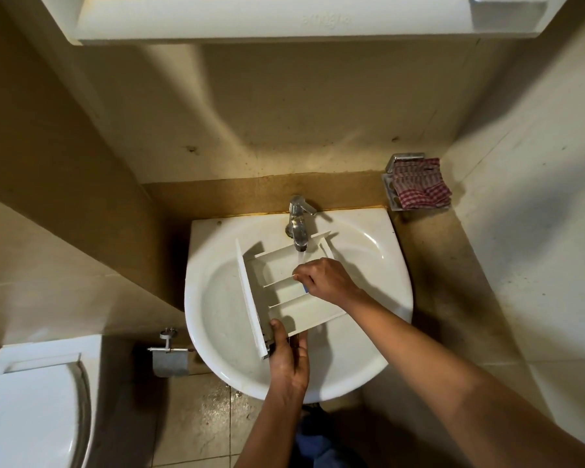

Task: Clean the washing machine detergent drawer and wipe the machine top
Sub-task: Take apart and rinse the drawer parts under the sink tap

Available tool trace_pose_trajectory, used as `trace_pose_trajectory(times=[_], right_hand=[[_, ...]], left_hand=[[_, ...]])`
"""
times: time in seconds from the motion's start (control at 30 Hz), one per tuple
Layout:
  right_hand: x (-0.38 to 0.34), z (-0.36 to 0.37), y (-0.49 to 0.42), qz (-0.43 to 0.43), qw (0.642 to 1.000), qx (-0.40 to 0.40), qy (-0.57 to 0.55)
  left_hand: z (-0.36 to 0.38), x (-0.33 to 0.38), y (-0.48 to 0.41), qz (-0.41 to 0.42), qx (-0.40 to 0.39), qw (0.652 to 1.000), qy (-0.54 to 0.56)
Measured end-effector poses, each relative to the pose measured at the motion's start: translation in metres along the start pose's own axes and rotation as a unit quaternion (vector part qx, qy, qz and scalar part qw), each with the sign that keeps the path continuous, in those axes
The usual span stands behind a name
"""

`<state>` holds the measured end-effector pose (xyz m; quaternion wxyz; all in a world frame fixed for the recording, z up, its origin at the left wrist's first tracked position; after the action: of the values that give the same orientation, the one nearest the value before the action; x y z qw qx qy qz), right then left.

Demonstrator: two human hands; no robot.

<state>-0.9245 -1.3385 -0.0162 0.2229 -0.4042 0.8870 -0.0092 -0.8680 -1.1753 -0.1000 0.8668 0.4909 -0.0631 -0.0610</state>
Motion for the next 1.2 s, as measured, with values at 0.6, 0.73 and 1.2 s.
trace_pose_trajectory(times=[0.6, 0.73, 1.2], right_hand=[[-0.046, 0.014, 0.002, 0.05, 0.998, -0.033, -0.028], [-0.074, 0.001, -0.011, 0.015, 0.999, -0.03, 0.013], [-0.118, -0.084, -0.03, -0.13, 0.95, 0.165, 0.23]], left_hand=[[-0.028, 0.074, 0.034, 0.08, 0.056, 0.987, -0.126], [-0.035, 0.091, 0.041, 0.071, 0.035, 0.987, -0.142], [0.034, 0.07, 0.023, -0.033, -0.15, 0.984, -0.094]])
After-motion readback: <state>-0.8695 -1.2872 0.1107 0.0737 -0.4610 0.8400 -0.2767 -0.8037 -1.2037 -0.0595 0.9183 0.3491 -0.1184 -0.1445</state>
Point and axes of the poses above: each hand's wrist, its own y-axis away from the middle knuckle, its own z-axis out of the palm, x = y × z, the point moved 10 cm from there along -y, towards the middle knuckle, and after that the axes turned 15 degrees about -z, right-handed, at the moved point
